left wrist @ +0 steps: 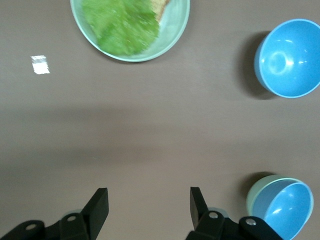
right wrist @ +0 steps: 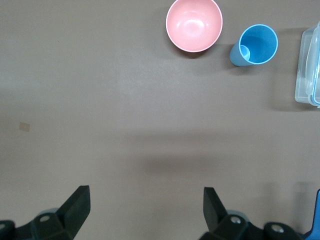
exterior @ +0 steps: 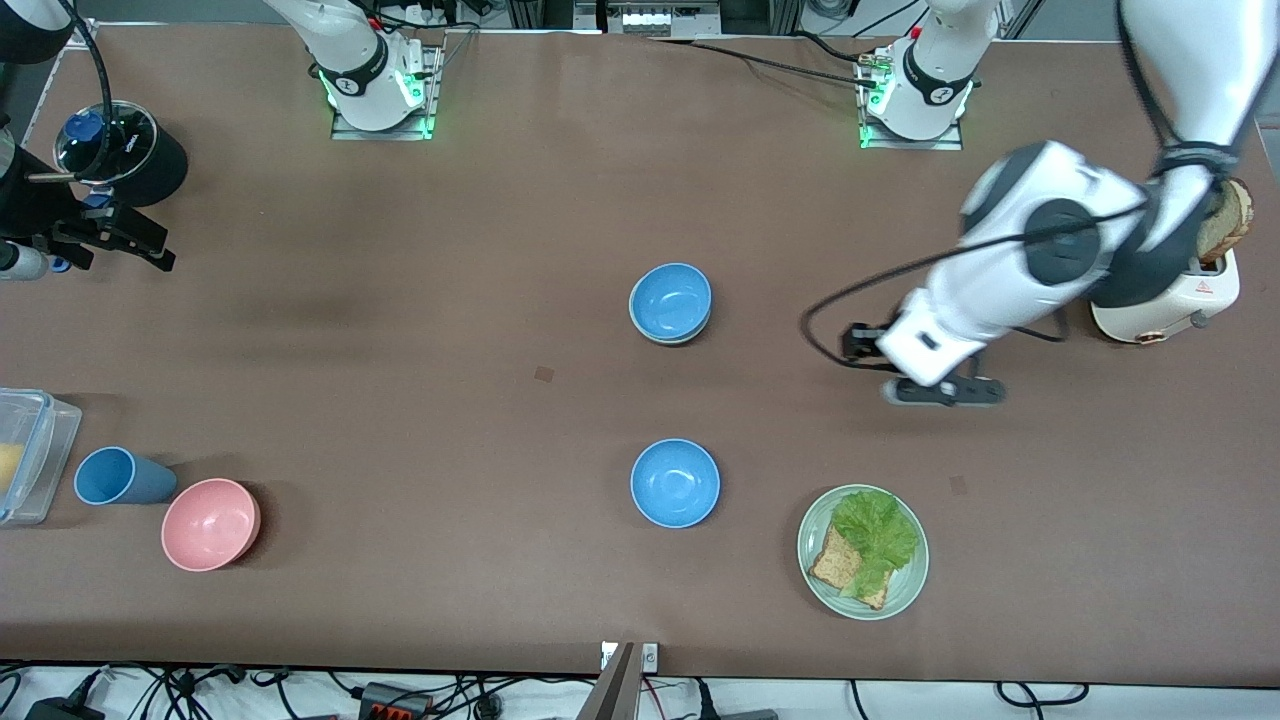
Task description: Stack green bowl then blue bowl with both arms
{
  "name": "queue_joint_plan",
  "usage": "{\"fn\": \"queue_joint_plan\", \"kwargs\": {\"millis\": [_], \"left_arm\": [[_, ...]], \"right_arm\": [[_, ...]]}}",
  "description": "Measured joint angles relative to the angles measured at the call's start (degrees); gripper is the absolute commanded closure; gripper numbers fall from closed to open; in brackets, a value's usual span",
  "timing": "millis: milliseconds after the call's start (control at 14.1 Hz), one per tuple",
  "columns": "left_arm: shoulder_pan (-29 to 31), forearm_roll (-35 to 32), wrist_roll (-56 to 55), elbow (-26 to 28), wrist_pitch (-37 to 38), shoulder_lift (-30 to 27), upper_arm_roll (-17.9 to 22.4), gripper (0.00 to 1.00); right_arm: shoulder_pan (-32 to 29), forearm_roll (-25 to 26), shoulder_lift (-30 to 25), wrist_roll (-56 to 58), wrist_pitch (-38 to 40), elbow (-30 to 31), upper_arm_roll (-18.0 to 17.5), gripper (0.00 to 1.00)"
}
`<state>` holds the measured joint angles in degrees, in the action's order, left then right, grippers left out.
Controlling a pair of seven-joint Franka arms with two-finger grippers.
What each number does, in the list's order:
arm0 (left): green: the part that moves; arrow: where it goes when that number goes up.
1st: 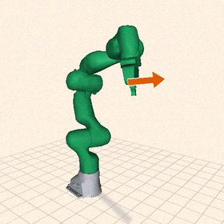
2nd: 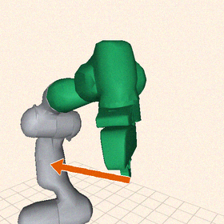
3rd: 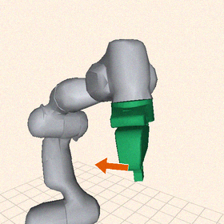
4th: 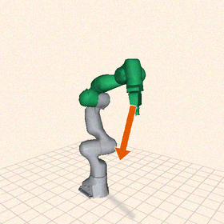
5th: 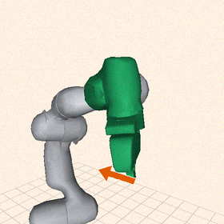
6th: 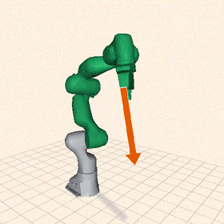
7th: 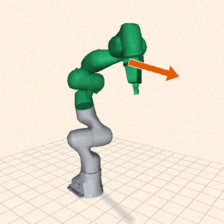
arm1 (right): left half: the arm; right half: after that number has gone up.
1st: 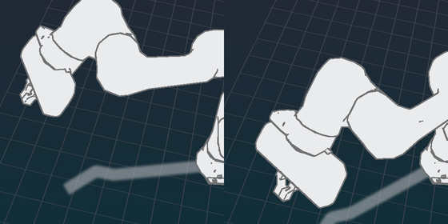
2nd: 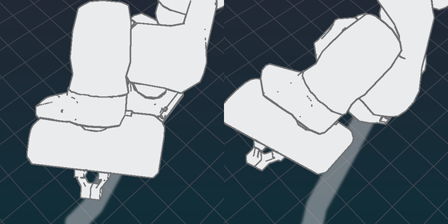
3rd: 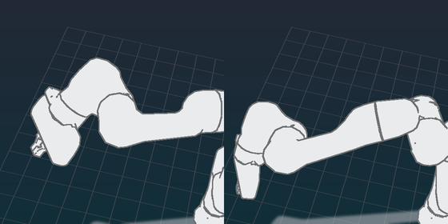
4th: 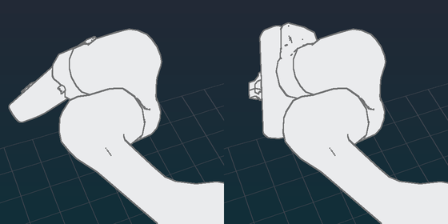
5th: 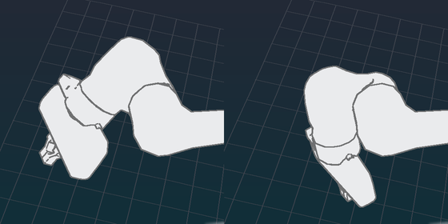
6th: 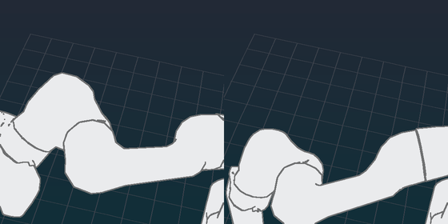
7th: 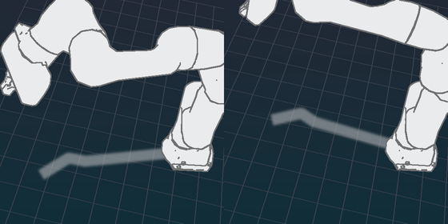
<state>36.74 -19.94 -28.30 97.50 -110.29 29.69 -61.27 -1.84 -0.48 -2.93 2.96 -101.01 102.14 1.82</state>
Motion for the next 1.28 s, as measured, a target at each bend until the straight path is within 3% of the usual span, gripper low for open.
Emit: {"fn": "queue_joint_plan", "kwargs": {"millis": [71, 355, 496, 638, 851, 993, 1277], "left_arm": [[1.8, 0.2, 3.4, 0.0, 0.3, 0.0, -0.3, 0.00], [7.4, 1.5, 13.2, -0.1, 2.3, -0.2, -0.7, 0.00], [10.0, 7.9, 14.7, -0.6, 2.5, -2.2, 0.3, 0.00], [10.7, 16.0, 15.8, -0.7, 2.9, -7.3, 5.2, 0.00], [9.8, 18.7, 16.4, -0.3, 3.7, -14.7, 12.0, 0.00], [3.0, 19.0, 16.9, -0.1, 6.7, -18.6, 21.0, 0.00], [-21.8, 20.1, 21.3, -0.3, 14.3, -24.1, 47.6, 0.00]], "right_arm": [[0.0, 0.0, 0.0, 0.0, 0.0, 0.0, 0.0, 0.00], [0.0, 0.0, 0.0, 0.0, 0.0, 0.0, 0.0, 0.00], [0.0, 0.0, 0.1, 0.0, 0.0, 0.0, 0.0, 0.00], [0.0, 0.0, 0.1, 0.0, 0.0, 0.0, 0.0, 0.00], [0.0, 0.0, 0.2, 0.0, 0.1, 0.0, 0.0, 0.00], [0.0, 0.0, 0.2, 0.0, 0.1, 0.0, 0.0, 0.00], [0.0, 0.0, 0.3, 0.0, 0.1, 0.0, 0.0, 0.00]]}}
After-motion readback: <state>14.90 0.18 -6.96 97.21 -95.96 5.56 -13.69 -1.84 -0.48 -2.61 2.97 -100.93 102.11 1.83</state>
